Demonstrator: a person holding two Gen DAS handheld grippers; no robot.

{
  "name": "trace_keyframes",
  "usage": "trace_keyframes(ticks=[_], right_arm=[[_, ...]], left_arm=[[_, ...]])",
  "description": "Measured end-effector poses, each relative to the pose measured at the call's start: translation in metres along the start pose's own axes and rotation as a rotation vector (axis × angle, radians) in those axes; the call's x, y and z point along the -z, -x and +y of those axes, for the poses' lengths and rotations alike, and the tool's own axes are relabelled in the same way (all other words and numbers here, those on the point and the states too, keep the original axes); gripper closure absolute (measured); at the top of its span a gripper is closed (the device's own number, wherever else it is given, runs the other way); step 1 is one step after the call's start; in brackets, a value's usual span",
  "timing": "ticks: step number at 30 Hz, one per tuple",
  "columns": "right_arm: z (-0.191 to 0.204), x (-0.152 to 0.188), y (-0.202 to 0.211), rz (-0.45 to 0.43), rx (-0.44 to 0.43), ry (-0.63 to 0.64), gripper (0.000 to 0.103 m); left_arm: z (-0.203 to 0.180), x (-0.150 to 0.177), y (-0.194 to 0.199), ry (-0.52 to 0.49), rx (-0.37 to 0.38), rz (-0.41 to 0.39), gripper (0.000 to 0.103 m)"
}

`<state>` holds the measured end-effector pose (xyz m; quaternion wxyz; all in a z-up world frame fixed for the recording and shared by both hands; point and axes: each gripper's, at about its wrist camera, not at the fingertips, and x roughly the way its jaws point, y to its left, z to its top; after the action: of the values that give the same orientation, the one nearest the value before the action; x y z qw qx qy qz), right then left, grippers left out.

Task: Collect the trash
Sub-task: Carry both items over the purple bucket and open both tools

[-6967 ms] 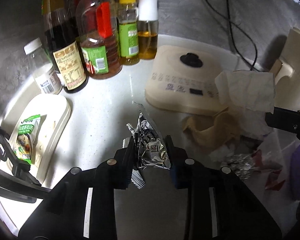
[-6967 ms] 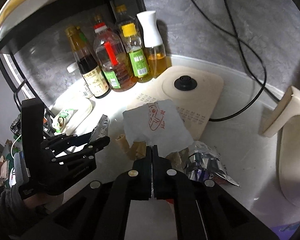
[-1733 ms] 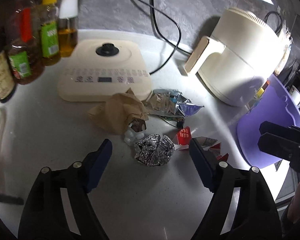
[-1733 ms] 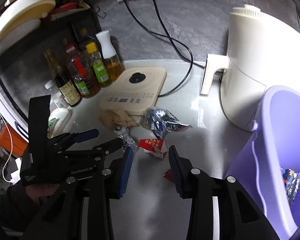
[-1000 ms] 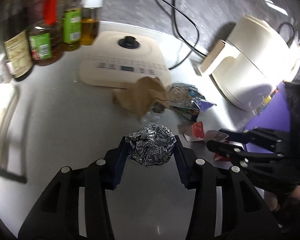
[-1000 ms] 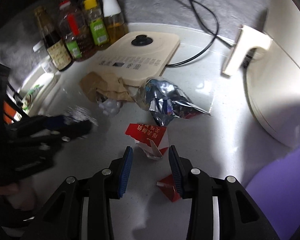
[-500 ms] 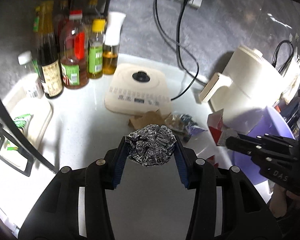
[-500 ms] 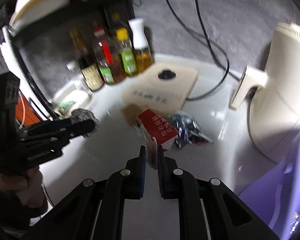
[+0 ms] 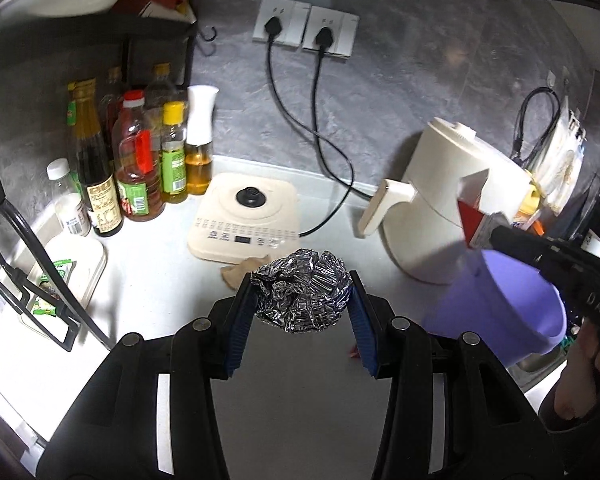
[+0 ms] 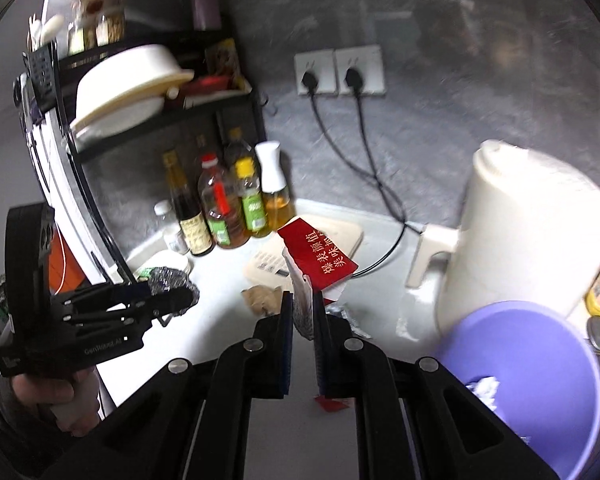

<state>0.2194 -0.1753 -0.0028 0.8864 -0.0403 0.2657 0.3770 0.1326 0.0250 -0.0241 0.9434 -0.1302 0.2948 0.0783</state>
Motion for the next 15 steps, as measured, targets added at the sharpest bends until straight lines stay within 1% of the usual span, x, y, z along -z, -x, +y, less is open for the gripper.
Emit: trace_keyframes(ticks=[3,8,15], right_arm=[[-0.015,-0.001,0.016,-0.015,0.014,-0.02,0.093],[-0.033,0.004,0.046,-0.049,0.082,0.0,0.092],[-0.069,0.016,0.071,-0.045,0.148,-0.047,0.091]], left_arm=[[-0.014,0.0,0.004,-0.007,0.01,-0.012,0.058],[-0.043,-0.001,0.006,-0.033,0.038,-0.023,0.058],[-0.084,-0.001,0.002,-0.074,0.088,-0.029,0.058]])
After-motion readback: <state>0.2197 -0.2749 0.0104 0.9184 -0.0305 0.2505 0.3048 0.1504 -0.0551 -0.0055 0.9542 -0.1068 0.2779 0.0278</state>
